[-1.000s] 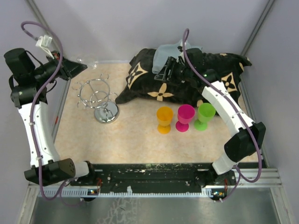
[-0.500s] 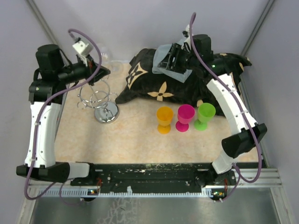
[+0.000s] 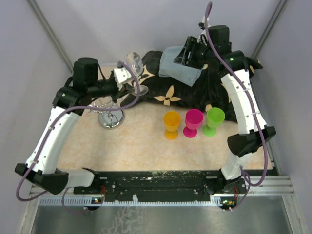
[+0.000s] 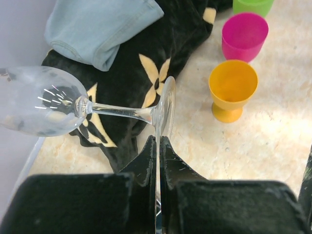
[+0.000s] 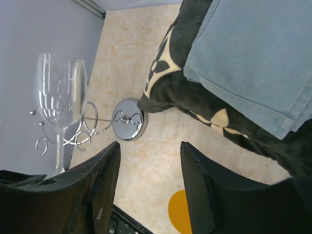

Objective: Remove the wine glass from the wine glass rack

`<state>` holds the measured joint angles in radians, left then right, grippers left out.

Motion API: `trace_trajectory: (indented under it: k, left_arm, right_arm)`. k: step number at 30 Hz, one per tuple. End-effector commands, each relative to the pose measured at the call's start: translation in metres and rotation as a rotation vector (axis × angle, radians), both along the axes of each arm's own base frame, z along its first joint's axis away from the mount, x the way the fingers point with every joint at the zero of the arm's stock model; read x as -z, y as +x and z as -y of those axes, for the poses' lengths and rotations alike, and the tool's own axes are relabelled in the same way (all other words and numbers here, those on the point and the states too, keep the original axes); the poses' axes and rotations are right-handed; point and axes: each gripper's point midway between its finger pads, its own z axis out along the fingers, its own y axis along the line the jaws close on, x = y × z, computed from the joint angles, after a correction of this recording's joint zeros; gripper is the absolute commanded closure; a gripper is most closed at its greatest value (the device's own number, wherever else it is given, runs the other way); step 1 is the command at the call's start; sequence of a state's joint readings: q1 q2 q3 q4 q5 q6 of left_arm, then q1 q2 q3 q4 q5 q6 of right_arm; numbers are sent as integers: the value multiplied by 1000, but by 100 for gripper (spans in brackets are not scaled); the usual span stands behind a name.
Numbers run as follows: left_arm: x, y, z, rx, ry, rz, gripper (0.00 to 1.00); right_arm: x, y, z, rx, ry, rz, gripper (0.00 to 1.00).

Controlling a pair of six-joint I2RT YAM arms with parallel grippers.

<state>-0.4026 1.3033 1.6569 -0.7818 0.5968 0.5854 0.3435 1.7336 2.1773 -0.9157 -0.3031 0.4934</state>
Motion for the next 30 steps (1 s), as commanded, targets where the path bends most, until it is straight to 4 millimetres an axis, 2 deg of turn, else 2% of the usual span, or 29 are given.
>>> trace_trajectory:
  k: [1,8,15,19,24,30]
  left_arm:
    - [-8,-6,4,68,97,214,100]
    - [20,-19,11,159,230,367,100]
    - [47,-35,18,258,306,491,100]
    - [53,-46,19,309,327,590,100]
    - [63,-53,22,362,354,630,100]
    - [84,-63,22,459,419,734,100]
  right_arm:
    - [-27,0,19,16,-26,74,47]
    - [-31,1,20,-59,-3,56,47]
    - [-23,-10,-3,-223,61,26,47]
    - [-25,-20,-17,-346,113,38,47]
    - [-23,-35,-31,-489,180,26,47]
    - [-22,-42,-35,-561,196,43,47]
